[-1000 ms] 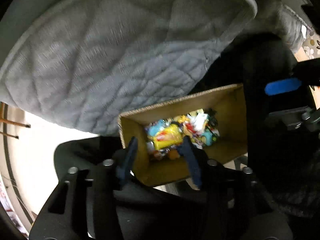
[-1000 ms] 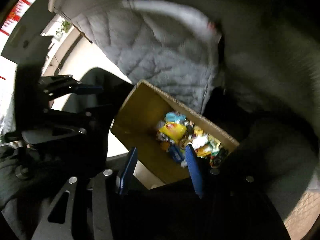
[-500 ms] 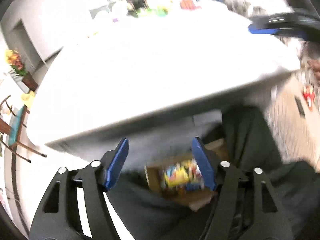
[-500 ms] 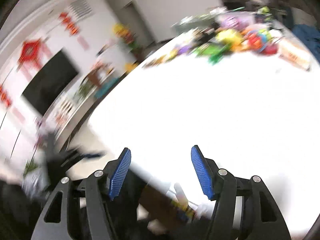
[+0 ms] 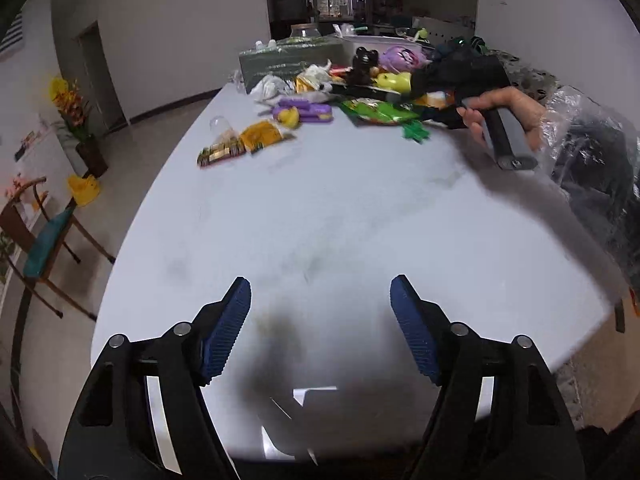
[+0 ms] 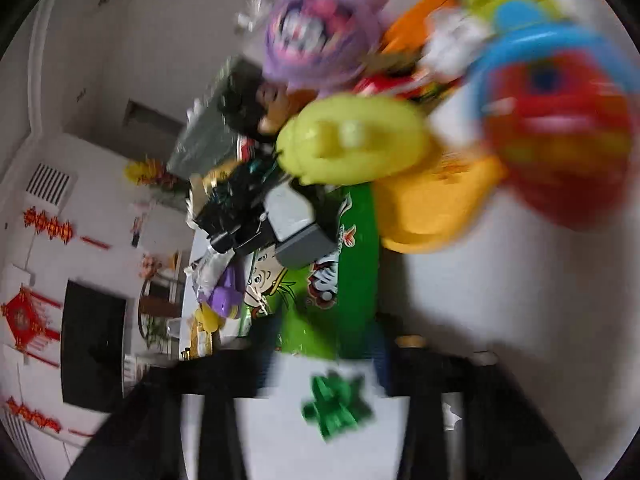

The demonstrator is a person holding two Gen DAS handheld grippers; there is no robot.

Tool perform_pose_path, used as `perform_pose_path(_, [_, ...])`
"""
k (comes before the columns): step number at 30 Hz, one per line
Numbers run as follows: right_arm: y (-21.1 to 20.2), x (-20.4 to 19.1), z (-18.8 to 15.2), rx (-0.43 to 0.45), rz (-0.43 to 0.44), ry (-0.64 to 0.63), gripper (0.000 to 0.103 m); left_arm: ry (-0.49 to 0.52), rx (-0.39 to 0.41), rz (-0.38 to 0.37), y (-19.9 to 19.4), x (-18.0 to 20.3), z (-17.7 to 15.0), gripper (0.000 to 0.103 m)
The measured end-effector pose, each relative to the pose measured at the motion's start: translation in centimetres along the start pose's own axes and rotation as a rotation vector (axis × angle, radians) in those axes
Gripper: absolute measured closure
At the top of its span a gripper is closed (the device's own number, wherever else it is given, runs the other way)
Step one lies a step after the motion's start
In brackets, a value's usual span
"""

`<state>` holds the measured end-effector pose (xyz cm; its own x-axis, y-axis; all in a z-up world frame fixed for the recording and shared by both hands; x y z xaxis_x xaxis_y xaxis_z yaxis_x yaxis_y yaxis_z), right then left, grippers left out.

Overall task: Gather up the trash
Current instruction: 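Grasp the green snack bag with the right gripper while the left gripper grasps an orange packet, then drop the green snack bag and orange packet into the cardboard box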

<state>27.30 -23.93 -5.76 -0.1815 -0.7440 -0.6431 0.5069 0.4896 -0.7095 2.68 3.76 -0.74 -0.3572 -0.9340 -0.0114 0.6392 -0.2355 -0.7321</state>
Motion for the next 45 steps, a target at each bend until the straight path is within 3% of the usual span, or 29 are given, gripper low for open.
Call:
perform_pose_path(3, [-0.3, -1.5, -1.0, -0.006, 0.012, -0.096, 0.097, 0.012, 0.012, 0.067, 3.9, -2.4, 3.6, 0.032])
perform_pose_path(6, [-3.7, -1.9, -2.9, 0.015, 0.058, -0.175, 0.099, 0.009, -0.005, 0.096, 8.3, -5.5, 7.7, 0.031])
perform_pose_path(7, [-4.8, -1.6, -3.5, 0.021, 0.071, -0.188, 0.099, 0.011, -0.017, 0.053, 10.3, -6.4, 9.4, 0.031])
perform_pose_path(9, [-8.2, -0.8, -5.2, 0.046, 0.08, -0.226, 0.1, 0.014, -0.018, 0.052, 12.8, -7.4, 11.6, 0.031])
perform_pose_path(10, [-10.3, -0.2, -6.2, 0.058, 0.082, -0.238, 0.1, 0.055, -0.014, 0.006, 14.2, -7.4, 13.0, 0.031])
perform_pose_path(12, [-12.9, 1.0, -7.4, 0.081, 0.068, -0.259, 0.1, 0.117, -0.017, 0.002, 15.9, -7.1, 14.6, 0.031])
perform_pose_path(17, [-18.2, 3.5, -10.3, 0.11, 0.053, -0.262, 0.099, 0.268, -0.119, -0.069, 20.7, -6.6, 16.0, 0.029])
perform_pose_path(19, [-19.1, 3.6, -11.2, 0.116, 0.053, -0.272, 0.099, 0.25, -0.106, -0.112, 21.4, -7.1, 16.3, 0.026])
perform_pose_path(21, [-19.4, 3.4, -11.9, 0.123, 0.059, -0.278, 0.099, 0.152, -0.135, -0.168, 21.8, -7.7, 16.3, 0.031])
perform_pose_path(23, [-19.5, 2.7, -12.2, 0.125, 0.071, -0.282, 0.099, 0.124, -0.122, -0.177, 20.9, -7.4, 15.6, 0.058])
perform_pose_path(25, [-19.1, 2.0, -12.2, 0.129, 0.081, -0.287, 0.099, 0.109, -0.106, -0.159, 19.3, -6.7, 14.1, 0.068])
perform_pose_path(32, [-18.3, -0.9, -14.9, 0.13, 0.068, -0.371, 0.099, 0.021, -0.037, -0.191, 12.8, -3.8, 8.7, 0.074])
perform_pose_path(39, [-18.7, -3.5, -20.0, 0.105, 0.098, -0.447, 0.099, 0.073, 0.123, -0.244, 1.9, 1.6, 4.7, 0.074])
perform_pose_path(45, [-21.5, -4.4, -24.5, 0.11, 0.133, -0.49, 0.099, 0.113, 0.218, -0.265, -7.4, 4.5, 0.1, 0.074])
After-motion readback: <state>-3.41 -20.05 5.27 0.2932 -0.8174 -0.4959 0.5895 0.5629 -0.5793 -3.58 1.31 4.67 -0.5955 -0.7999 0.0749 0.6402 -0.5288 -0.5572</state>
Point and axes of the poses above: each gripper's, at about its wrist camera, not at the fingertips, and y roughly the way its jaws point, x to its right, z to its top, the point moved 5 cm from there along y, roughly the way its jaws point, and after that the axes turned 3 degrees about -z, right-handed, at the moved point
